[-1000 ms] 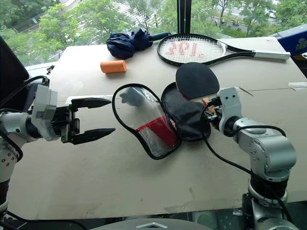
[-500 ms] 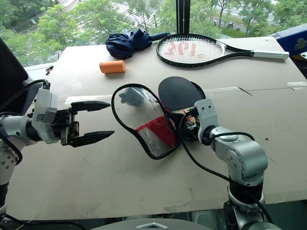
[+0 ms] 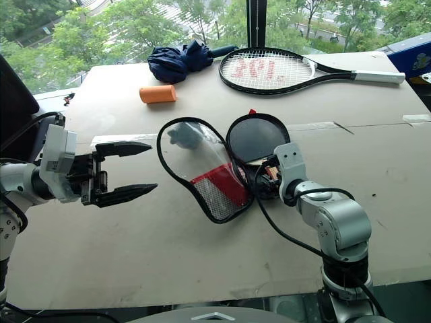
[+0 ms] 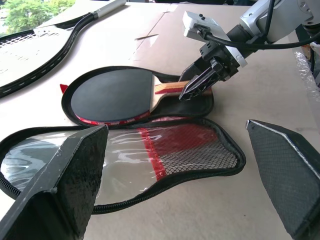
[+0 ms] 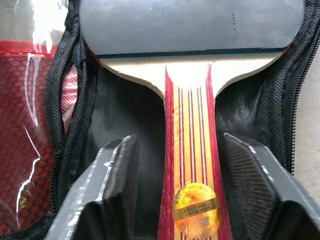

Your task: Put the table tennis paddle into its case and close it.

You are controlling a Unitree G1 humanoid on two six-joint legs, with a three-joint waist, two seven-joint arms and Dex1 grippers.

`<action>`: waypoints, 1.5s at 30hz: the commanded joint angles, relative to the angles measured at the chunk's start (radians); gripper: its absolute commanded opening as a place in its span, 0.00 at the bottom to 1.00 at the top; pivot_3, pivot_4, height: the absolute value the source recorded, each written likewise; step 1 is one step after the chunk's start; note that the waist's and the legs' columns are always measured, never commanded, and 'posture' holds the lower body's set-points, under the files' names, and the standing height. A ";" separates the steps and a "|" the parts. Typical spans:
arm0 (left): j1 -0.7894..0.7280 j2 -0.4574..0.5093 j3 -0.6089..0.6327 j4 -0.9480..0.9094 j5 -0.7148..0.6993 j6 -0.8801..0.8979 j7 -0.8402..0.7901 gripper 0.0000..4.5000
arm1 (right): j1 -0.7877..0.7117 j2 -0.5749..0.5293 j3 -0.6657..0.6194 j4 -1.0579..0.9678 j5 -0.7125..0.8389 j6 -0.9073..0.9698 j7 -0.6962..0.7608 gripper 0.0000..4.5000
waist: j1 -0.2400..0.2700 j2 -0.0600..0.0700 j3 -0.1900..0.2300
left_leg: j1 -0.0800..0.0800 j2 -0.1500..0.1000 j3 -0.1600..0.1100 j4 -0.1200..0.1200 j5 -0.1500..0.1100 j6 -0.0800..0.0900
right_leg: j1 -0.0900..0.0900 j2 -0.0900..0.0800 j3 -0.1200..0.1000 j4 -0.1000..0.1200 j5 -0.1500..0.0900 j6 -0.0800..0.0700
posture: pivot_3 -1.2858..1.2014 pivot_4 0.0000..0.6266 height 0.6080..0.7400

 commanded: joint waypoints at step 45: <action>-0.745 -0.685 -0.483 1.026 0.539 -0.649 0.114 1.00 | 0.659 -0.479 -0.608 0.299 0.421 -1.211 1.080 0.98 | 0.038 -0.007 -0.001 | -0.002 -0.001 -0.003 0.016 -0.001 0.002 | 0.008 -0.001 -0.004 0.003 0.001 0.001 | 0.52 0.24 0.89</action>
